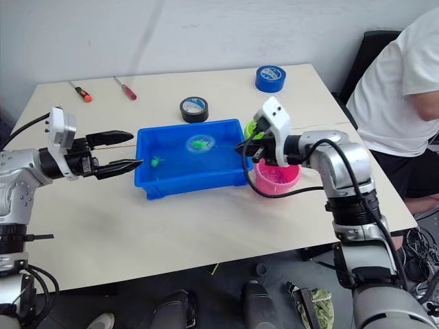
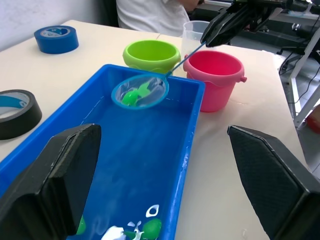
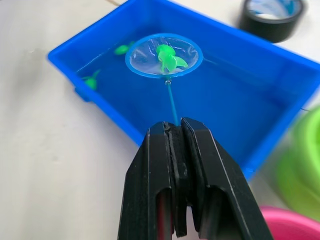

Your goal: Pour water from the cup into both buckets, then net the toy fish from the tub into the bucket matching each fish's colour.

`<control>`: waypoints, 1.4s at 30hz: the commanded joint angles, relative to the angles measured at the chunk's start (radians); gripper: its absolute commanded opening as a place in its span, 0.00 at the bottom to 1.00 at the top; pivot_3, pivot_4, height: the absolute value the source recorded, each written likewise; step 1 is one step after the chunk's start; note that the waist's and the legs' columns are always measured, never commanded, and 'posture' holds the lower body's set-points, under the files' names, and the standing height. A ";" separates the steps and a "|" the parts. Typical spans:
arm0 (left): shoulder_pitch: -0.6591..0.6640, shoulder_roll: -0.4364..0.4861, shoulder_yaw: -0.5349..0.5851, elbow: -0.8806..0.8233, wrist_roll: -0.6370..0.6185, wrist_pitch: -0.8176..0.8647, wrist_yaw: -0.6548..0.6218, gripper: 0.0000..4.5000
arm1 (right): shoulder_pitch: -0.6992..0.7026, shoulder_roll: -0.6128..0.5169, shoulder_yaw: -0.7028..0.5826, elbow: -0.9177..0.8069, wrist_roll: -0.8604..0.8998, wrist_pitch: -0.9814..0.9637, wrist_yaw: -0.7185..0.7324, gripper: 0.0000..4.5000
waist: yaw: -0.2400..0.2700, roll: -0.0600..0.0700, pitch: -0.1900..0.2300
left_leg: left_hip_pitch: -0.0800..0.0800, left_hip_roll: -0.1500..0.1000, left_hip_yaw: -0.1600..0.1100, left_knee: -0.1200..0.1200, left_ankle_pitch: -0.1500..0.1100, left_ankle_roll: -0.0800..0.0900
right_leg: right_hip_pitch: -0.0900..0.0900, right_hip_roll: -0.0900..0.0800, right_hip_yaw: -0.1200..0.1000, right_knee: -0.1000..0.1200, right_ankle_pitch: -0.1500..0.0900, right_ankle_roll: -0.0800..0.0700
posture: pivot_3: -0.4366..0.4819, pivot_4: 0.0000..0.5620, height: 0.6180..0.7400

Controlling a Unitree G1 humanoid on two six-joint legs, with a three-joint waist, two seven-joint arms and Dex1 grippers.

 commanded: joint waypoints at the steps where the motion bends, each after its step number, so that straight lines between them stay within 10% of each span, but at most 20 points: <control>1: -0.041 -0.005 0.000 0.021 0.008 -0.035 -0.006 0.98 | -0.040 -0.058 -0.058 0.034 0.000 -0.062 -0.004 0.00 | 0.000 0.000 0.000 | 0.000 0.000 0.000 0.000 0.000 0.000 | 0.000 0.000 0.000 0.000 0.000 0.000 | 0.48 0.27 0.92; 14: -0.129 -0.035 -0.039 0.128 0.043 -0.091 -0.039 0.98 | -0.038 -0.228 -0.066 0.222 -0.130 -0.313 -0.070 0.00 | -0.002 0.001 0.000 | 0.000 0.000 0.001 -0.001 0.001 -0.002 | -0.001 0.000 0.001 -0.001 0.000 0.000 | 0.48 0.27 0.92; 42: -0.171 -0.045 -0.053 0.207 0.062 -0.126 -0.087 0.98 | 0.169 -0.371 0.155 -0.002 -0.741 -0.997 -0.232 0.00 | -0.002 0.001 0.001 | 0.000 0.000 0.002 0.000 0.002 -0.004 | -0.001 0.000 0.002 -0.001 0.000 0.000 | 0.48 0.27 0.92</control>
